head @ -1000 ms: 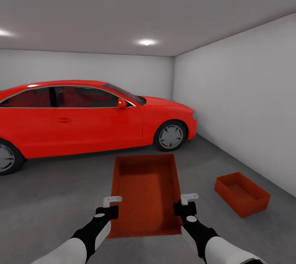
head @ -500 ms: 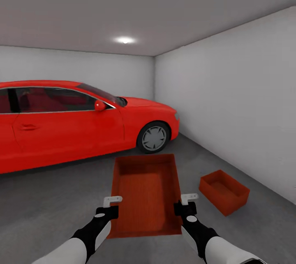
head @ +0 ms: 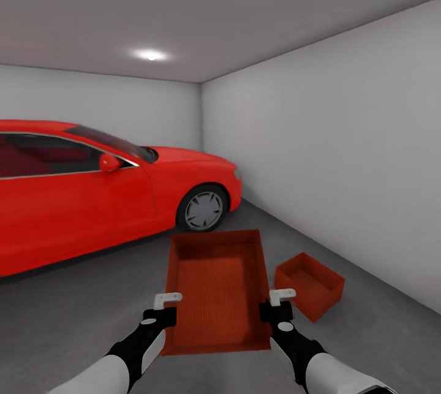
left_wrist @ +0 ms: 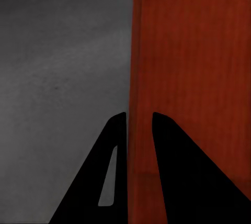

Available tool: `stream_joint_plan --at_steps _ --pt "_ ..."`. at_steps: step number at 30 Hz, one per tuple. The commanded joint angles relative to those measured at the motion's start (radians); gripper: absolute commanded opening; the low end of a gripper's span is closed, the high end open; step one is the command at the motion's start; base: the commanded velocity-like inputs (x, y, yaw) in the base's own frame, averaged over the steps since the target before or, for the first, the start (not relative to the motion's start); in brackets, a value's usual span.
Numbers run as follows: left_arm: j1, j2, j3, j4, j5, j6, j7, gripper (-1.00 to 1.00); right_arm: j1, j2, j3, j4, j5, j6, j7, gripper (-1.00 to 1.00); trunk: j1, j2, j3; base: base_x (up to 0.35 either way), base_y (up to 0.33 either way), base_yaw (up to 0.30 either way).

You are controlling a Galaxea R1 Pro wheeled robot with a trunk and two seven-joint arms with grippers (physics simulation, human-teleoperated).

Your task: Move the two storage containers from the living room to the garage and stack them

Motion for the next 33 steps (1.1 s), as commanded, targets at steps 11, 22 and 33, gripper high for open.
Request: stream_joint_plan --at_steps 11,22,33 --pt "-0.001 0.034 0.044 -0.005 -0.010 -0.048 0.043 -1.00 -0.001 0.000 -0.042 0.003 -0.095 -0.008 -0.026 -1.00 0.001 -0.001 -0.002 0.322 0.000 -0.285" --pt "-0.001 0.034 0.044 -0.005 -0.010 -0.048 0.042 -1.00 -0.001 0.000 -0.042 0.003 -0.095 -0.008 -0.026 -1.00 0.001 -0.001 -0.002 0.321 0.062 -0.285" --pt "-0.001 0.035 0.044 -0.007 -0.010 -0.048 0.042 -1.00 -0.001 0.000 -0.042 0.003 -0.095 -0.007 -0.026 -1.00 0.001 -0.001 -0.002 0.314 0.180 -0.285"
